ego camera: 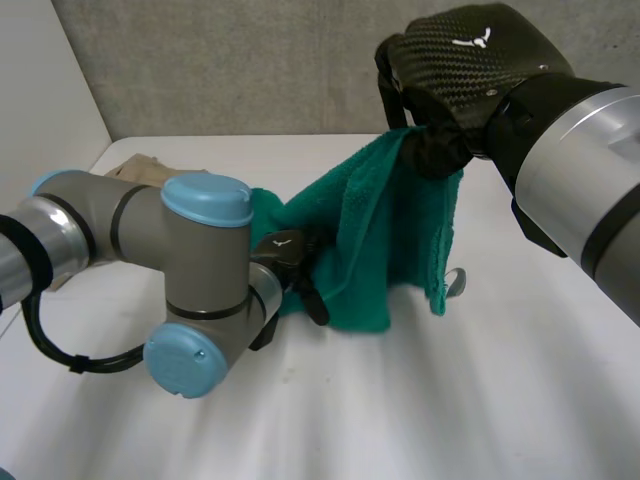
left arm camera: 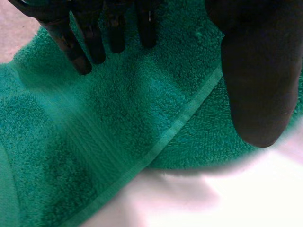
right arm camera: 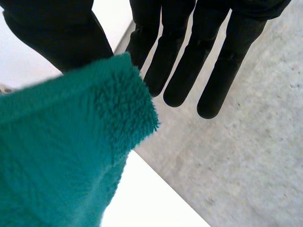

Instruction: Fold the laundry.

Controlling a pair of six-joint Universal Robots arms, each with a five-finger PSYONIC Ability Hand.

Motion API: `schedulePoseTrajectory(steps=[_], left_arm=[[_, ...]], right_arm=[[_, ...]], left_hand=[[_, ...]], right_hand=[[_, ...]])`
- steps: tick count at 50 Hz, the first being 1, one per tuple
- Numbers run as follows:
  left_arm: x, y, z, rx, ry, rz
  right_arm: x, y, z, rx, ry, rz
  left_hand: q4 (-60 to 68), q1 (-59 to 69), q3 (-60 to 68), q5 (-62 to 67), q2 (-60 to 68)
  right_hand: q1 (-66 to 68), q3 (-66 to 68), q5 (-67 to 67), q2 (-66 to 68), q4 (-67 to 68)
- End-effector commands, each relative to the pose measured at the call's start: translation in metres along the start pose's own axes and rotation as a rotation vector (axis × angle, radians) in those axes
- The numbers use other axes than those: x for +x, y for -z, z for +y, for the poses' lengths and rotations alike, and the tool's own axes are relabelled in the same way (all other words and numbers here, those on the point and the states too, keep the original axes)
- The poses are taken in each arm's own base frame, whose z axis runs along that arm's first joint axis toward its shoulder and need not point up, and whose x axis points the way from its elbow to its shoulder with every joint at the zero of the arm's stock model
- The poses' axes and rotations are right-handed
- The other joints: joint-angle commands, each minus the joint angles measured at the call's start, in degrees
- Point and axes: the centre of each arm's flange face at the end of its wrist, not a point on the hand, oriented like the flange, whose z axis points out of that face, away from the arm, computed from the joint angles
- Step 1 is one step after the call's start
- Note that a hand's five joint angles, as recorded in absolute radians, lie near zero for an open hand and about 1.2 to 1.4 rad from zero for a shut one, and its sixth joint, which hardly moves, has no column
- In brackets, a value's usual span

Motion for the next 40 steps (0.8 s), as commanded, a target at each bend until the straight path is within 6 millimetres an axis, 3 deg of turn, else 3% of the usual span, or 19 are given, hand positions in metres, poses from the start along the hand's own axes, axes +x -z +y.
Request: schedulePoseTrajectory(steps=[1, 2, 3, 5, 10, 14, 15, 19, 23, 27, 32, 36, 37, 39, 40], left_arm=[[0.024, 0.0, 0.009, 0.012, 0.007, 0.045], [0.024, -0.001, 0.009, 0.016, 0.004, 0.038], [0.022, -0.001, 0.008, 0.029, -0.001, 0.019], [0.019, -0.001, 0.004, 0.051, -0.007, -0.007], [-0.008, 0.007, -0.026, 0.125, -0.045, -0.116], [-0.041, 0.021, -0.056, 0.18, -0.074, -0.195], [-0.055, 0.029, -0.069, 0.205, -0.081, -0.214], [-0.078, 0.055, -0.102, 0.286, -0.118, -0.2], [-0.084, 0.086, -0.129, 0.366, -0.183, -0.162], [-0.08, 0.107, -0.144, 0.428, -0.246, -0.126], [-0.084, 0.087, -0.13, 0.376, -0.281, -0.135], [-0.089, 0.052, -0.102, 0.271, -0.367, -0.159], [-0.092, 0.035, -0.091, 0.233, -0.409, -0.17], [-0.096, 0.02, -0.086, 0.219, -0.445, -0.189], [-0.101, 0.003, -0.088, 0.245, -0.48, -0.21]], right_arm=[[-0.012, 0.018, -0.016, 0.057, -0.028, -0.039], [-0.012, 0.018, -0.016, 0.057, -0.027, -0.039], [-0.01, 0.017, -0.016, 0.059, -0.021, -0.033], [-0.007, 0.014, -0.014, 0.052, -0.008, -0.021], [0.025, -0.007, 0.004, 0.001, 0.052, 0.087], [0.052, -0.019, 0.022, -0.059, 0.081, 0.168], [0.059, -0.021, 0.029, -0.079, 0.08, 0.184], [0.071, -0.026, 0.045, -0.118, 0.079, 0.195], [0.073, -0.028, 0.063, -0.165, 0.086, 0.163], [0.066, -0.031, 0.083, -0.218, 0.114, 0.105], [0.056, -0.04, 0.113, -0.276, 0.148, 0.057], [0.046, -0.054, 0.143, -0.33, 0.194, 0.018], [0.045, -0.06, 0.157, -0.357, 0.217, 0.008], [0.045, -0.068, 0.169, -0.367, 0.237, 0.007], [0.049, -0.082, 0.177, -0.336, 0.26, 0.027]], left_hand=[[25.5, 24.7, 24.8, 25.1, 25.2], [33.4, 32.6, 32.7, 33.0, 33.1], [51.7, 50.8, 50.9, 51.3, 51.4], [66.9, 66.0, 66.2, 66.5, 66.6], [67.0, 66.1, 66.2, 66.6, 66.7], [67.0, 66.1, 66.2, 66.6, 66.7], [67.0, 66.1, 66.2, 66.6, 66.7], [67.0, 66.1, 66.2, 66.6, 66.7], [67.0, 66.1, 66.2, 66.6, 66.7], [67.0, 66.1, 66.2, 66.6, 66.7], [67.0, 66.1, 66.2, 66.6, 66.7], [67.0, 66.1, 66.2, 66.6, 66.7], [67.0, 66.1, 66.2, 66.6, 66.7], [67.0, 66.1, 66.2, 66.6, 66.7], [67.0, 66.1, 66.2, 66.6, 66.7]], right_hand=[[15.3, 11.8, 13.4, 12.4, 11.4], [15.3, 11.8, 13.4, 12.4, 11.4], [15.3, 11.8, 13.4, 12.4, 11.4], [15.3, 11.8, 13.4, 12.4, 11.4], [15.3, 11.8, 13.4, 12.4, 11.4], [15.3, 11.8, 13.4, 12.4, 11.4], [15.3, 11.8, 13.4, 12.4, 11.4], [15.3, 11.8, 13.4, 12.4, 11.4], [15.3, 11.8, 13.4, 12.4, 11.4], [15.3, 11.8, 13.4, 12.4, 11.4], [15.3, 11.8, 13.4, 12.4, 11.4], [15.3, 11.8, 13.4, 12.4, 11.4], [15.3, 11.8, 13.4, 12.4, 11.4], [15.3, 11.8, 13.4, 12.4, 11.4], [15.3, 11.8, 13.4, 12.4, 11.4]])
